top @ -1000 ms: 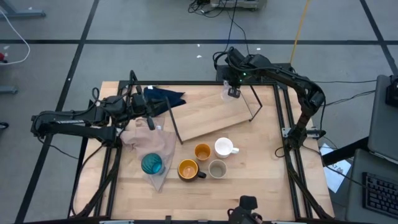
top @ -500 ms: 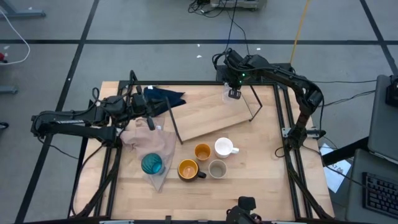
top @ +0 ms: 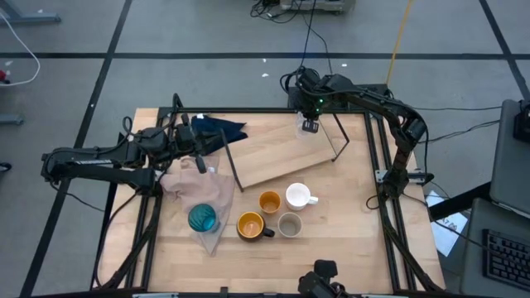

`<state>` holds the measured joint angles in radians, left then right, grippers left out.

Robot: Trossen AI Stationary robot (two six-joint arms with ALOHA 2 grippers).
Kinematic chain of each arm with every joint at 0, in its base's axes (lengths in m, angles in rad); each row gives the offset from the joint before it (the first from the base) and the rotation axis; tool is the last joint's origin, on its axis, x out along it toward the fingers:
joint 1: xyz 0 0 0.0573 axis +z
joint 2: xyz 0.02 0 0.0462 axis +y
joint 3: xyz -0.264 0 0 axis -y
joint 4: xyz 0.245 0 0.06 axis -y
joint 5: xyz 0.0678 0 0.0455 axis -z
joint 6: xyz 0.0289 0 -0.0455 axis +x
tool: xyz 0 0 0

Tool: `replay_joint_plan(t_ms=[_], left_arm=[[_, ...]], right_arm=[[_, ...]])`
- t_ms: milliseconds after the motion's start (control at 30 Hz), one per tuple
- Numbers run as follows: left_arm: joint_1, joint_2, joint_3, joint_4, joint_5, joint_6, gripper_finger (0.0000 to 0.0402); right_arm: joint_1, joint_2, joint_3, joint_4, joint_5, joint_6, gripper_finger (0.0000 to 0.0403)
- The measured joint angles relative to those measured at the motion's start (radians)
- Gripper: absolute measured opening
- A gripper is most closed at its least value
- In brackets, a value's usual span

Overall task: Stack small to large cups/mugs on shelf
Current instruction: Put the transparent cup on the shelf

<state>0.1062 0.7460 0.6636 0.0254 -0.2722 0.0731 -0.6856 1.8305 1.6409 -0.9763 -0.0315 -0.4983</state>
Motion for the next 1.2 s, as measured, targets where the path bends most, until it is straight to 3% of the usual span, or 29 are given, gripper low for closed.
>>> replay_joint_plan(t_ms=[1200], left_arm=[[0.000,0.000,0.000,-0.026,0.000,-0.030,0.0021]], right_arm=[[0.000,-0.001,-0.008,0.006,-0.026,0.022,0.0000]])
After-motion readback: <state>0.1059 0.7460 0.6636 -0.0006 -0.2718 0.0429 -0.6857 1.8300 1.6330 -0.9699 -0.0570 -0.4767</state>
